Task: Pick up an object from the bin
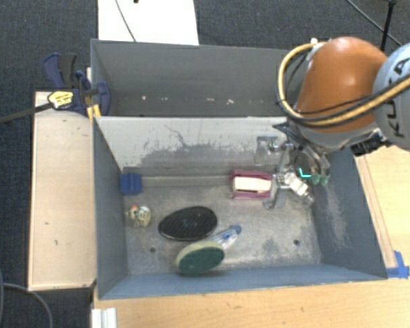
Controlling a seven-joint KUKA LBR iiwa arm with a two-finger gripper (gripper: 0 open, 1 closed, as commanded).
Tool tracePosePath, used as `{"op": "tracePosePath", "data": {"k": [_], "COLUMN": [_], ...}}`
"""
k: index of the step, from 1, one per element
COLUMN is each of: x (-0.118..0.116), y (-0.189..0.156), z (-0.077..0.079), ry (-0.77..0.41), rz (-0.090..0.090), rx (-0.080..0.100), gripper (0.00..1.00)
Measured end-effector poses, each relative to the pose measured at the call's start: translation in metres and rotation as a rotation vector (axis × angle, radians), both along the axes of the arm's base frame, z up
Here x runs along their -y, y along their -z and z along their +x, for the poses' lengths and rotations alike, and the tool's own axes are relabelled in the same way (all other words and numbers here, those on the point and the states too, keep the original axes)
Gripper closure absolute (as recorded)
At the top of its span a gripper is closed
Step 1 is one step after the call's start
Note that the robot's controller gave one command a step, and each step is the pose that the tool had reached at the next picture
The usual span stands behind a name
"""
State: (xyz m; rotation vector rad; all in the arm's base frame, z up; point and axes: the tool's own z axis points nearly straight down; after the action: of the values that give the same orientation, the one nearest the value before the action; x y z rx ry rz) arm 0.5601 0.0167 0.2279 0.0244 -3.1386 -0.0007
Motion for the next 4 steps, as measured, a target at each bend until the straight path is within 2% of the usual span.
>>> {"op": "tracePosePath", "data": {"k": [1, 2, 3, 4], "x": [-0.018, -0.03, -0.034, -0.034], "y": [0.138, 0.126, 0.158, 0.157], "z": [-0.054, -0.021, -0.03, -0.029], "ry": [-0.221, -0.158, -0.447, -0.444], "rz": [0.001, 0.001, 0.001, 0.001], "rx": [-0.002, 0.009, 0.002, 0.004], "gripper": [0.0, 0.0, 0.0, 1.0]}}
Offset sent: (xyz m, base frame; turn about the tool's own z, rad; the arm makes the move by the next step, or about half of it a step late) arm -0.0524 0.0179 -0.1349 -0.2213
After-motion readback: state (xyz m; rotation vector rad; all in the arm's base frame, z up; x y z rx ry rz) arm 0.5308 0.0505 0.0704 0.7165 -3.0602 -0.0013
